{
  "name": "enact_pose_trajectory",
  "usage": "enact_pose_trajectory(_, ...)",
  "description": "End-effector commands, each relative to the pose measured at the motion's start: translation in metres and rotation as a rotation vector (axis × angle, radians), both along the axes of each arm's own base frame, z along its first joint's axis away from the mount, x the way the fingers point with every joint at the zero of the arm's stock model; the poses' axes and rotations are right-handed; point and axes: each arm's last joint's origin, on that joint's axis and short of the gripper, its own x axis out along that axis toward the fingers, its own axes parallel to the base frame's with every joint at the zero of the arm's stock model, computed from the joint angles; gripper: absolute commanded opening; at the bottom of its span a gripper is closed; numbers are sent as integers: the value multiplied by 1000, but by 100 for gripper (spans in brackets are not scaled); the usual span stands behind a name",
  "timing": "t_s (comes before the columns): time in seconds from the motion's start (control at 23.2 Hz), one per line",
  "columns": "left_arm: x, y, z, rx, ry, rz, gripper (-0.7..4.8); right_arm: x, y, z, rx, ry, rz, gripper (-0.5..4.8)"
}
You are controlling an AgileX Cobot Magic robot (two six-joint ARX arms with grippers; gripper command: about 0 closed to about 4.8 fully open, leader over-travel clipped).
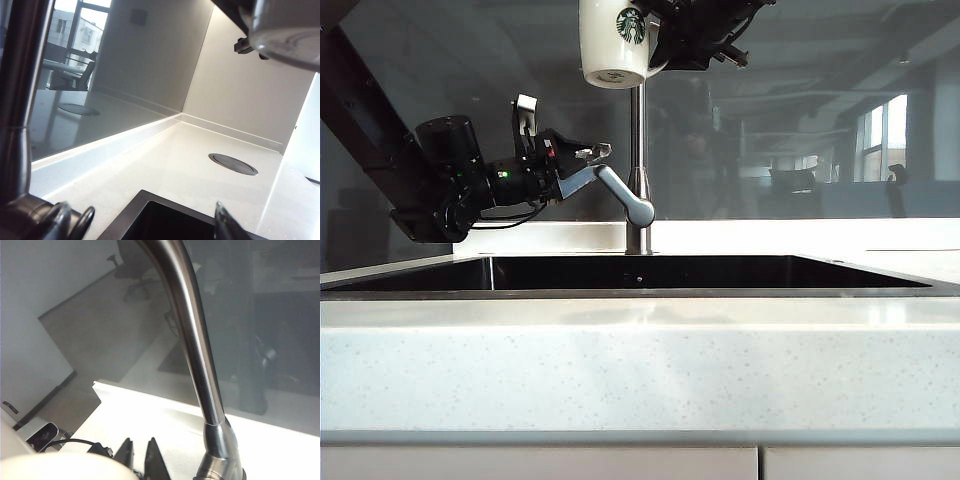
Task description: Pick up the mug next to the sink, go to the faucet to get some water, pour the water into the sink, and finally put the mug back to its place.
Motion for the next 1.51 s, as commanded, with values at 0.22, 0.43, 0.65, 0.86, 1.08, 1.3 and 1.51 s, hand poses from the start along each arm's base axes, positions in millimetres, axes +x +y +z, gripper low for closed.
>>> enact_pose_trajectory(0.22, 2, -4, 6, -2, -165, 128, 363, -6, -3, 21, 48, -83, -1, -9)
enact_pose_trajectory(0.43, 7, -3, 3, -19, -155, 265, 363, -6, -3, 21, 48, -84, -1, -9)
enact_pose_trajectory(0.65, 11, -2, -1, -6, -140, 320, 363, -6, -4, 21, 47, -84, -4, -9)
enact_pose_trajectory(0.86, 14, -2, -7, 35, -102, 330, 364, -5, -6, 21, 48, -84, -7, -9)
enact_pose_trajectory(1.08, 14, -3, -8, 40, -84, 329, 364, -5, -6, 21, 48, -84, -7, -9)
enact_pose_trajectory(1.3, 14, -3, -8, 40, -85, 329, 364, -5, -6, 21, 48, -84, -7, -9)
enact_pose_trajectory(1.51, 14, -3, -8, 40, -85, 329, 364, -5, -6, 21, 47, -82, -7, -9)
